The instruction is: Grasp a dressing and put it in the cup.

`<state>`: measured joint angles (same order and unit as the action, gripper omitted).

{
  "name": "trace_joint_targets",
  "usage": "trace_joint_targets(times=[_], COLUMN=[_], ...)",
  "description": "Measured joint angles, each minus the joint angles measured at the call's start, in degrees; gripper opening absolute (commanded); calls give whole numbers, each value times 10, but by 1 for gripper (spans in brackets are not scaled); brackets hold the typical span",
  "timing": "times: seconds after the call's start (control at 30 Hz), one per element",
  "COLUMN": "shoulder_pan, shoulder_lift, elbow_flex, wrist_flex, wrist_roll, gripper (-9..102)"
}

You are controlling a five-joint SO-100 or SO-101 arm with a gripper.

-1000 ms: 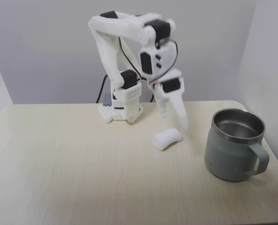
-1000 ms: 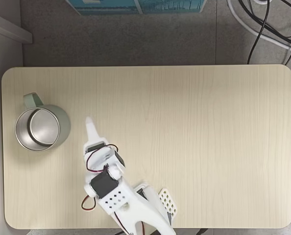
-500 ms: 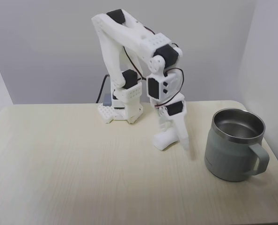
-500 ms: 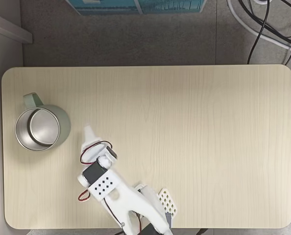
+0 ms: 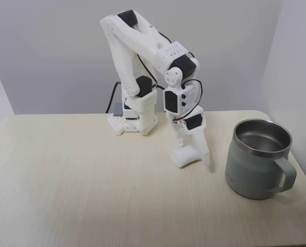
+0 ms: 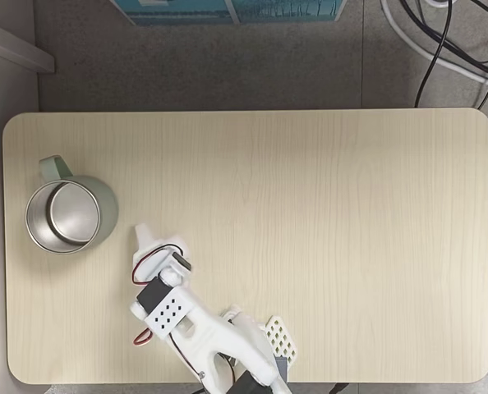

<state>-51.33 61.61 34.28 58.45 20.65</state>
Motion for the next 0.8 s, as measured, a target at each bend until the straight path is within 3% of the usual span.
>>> trace_joint_targets(times=[0.27,0.53,0.8], shoulder_pan=[10,36,40], shoulder_lift=[0,10,22], elbow_flex=[0,2,14], wrist_flex=[-13,-26,-27], wrist_roll=[-4,-25,-31], gripper=[24,0,0])
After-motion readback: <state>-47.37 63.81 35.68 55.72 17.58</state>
